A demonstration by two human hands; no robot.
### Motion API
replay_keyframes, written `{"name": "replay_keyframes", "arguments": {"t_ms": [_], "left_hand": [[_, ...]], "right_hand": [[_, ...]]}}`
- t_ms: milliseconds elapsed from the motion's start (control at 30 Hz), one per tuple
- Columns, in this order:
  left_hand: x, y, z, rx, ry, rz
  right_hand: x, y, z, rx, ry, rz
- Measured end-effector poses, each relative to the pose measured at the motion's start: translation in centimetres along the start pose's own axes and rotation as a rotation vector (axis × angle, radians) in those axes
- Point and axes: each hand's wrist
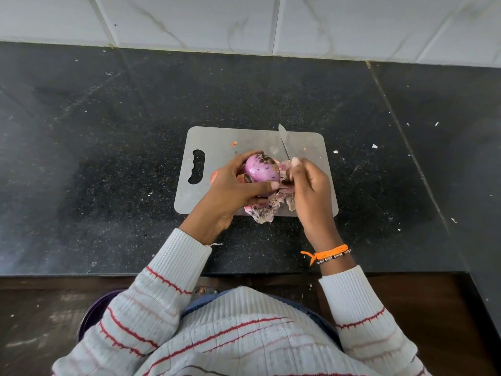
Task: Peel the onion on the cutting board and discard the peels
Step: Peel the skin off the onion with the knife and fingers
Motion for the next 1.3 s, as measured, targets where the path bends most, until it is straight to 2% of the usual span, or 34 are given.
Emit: {"name": "replay_keyframes", "arguments": {"t_ms": [133, 367, 600, 667, 833, 1033, 1300], "left_hand": [[0.1, 0.0, 0.0, -0.001, 0.009, 0.006], [1.2, 0.0, -0.4, 0.104, 0.009, 0.042], [0.9, 0.6, 0.0, 0.074, 0.041, 0.025], [0.9, 0.6, 0.1, 0.062, 0.055, 0.024], [0.7, 0.5, 0.2, 0.091, 0.028, 0.007], [0.6, 0.7, 0.3, 0.145, 0.03, 0.053], [0.3, 0.8, 0.2, 0.1, 0.031, 0.031]], "right_hand": [[-0.4, 0.5, 0.1, 0.162, 0.126, 0.436], [0.0, 0.6, 0.3, 0.172, -0.061, 0.468], [0.6, 0.2, 0.3, 0.187, -0.154, 0.389], [0.6, -0.1, 0.3, 0.221, -0.135, 0.45], [0.2, 0.6, 0.1, 0.293, 0.034, 0.583], [0.3, 0.1, 0.5, 0.36, 0.001, 0.72], [0.6, 0.0, 0.3, 0.269, -0.027, 0.607]]}}
Point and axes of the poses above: each hand's wrist, its own z-axis towards the middle knuckle, its own x-axis out of the palm, y = z × x, and after that the axes turned 3 degrees about -x, right-handed
